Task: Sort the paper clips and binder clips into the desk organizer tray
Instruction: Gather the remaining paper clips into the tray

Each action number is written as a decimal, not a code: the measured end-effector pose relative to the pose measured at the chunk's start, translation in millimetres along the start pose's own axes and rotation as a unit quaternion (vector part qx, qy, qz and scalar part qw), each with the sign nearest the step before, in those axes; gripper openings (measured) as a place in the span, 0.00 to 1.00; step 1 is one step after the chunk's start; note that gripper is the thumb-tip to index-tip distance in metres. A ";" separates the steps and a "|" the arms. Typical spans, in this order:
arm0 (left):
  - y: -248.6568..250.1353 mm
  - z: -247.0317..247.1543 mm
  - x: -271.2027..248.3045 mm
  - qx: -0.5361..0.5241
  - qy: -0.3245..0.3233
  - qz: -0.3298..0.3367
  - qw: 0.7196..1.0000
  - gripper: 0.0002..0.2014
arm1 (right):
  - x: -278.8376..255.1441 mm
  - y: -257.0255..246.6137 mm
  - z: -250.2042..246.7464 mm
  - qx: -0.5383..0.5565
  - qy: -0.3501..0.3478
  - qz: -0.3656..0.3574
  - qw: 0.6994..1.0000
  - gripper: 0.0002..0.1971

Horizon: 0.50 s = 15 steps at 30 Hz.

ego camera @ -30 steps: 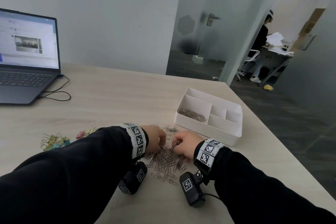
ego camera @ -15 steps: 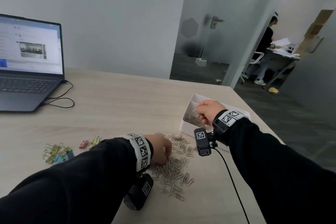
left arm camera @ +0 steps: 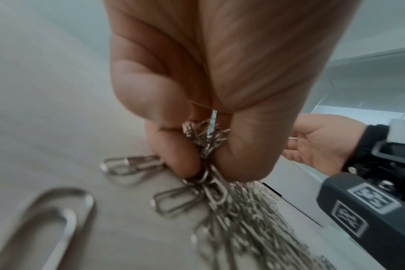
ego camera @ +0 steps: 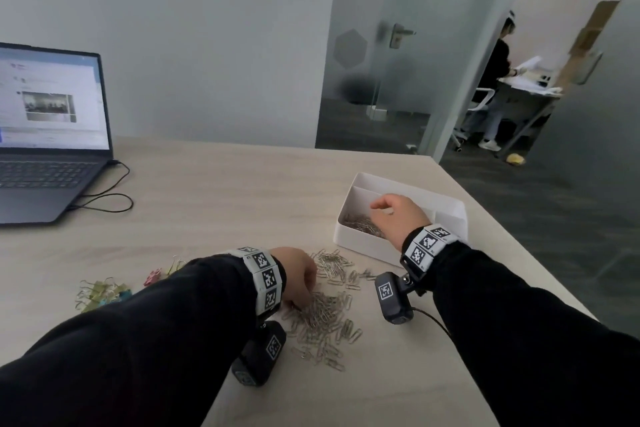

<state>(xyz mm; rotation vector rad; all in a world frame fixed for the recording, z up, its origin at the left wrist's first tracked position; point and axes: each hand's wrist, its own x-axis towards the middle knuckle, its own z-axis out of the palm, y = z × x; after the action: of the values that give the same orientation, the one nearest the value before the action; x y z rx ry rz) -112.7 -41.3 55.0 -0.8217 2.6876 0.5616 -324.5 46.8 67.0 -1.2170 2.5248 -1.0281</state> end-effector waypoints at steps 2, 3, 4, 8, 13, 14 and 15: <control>3.3 -2.7 0.6 0.017 -0.008 -0.002 1.000 0.12 | -10.1 10.1 -5.2 -0.017 0.021 -0.035 0.999 0.07; 5.0 -4.2 0.5 0.022 -0.014 -0.003 1.000 0.12 | -13.9 16.2 -7.0 -0.022 0.026 -0.042 0.999 0.06; 6.1 -5.0 1.7 0.019 -0.021 -0.005 1.000 0.11 | -17.2 22.9 -8.6 -0.031 0.026 -0.040 0.998 0.06; 12.3 -14.6 12.7 -0.070 -0.029 -0.011 0.997 0.04 | -26.6 45.6 -14.0 -0.029 -0.010 0.009 0.999 0.08; 37.0 -46.2 38.3 -0.201 0.028 0.002 0.979 0.05 | -31.5 52.8 -11.4 -0.017 -0.032 0.015 0.999 0.10; 43.3 -51.7 45.6 -0.232 0.043 0.004 0.972 0.05 | -31.3 53.3 -11.5 -0.022 -0.031 0.011 0.999 0.10; 49.8 -56.1 53.0 -0.262 0.055 0.004 0.964 0.05 | -30.1 54.4 -10.9 -0.025 -0.030 0.010 0.999 0.10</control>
<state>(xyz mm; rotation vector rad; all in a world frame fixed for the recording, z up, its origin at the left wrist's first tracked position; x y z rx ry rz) -192.2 -53.0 99.5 -0.9898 2.6682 1.2995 -343.6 98.3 35.7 -1.2145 2.5254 -0.9168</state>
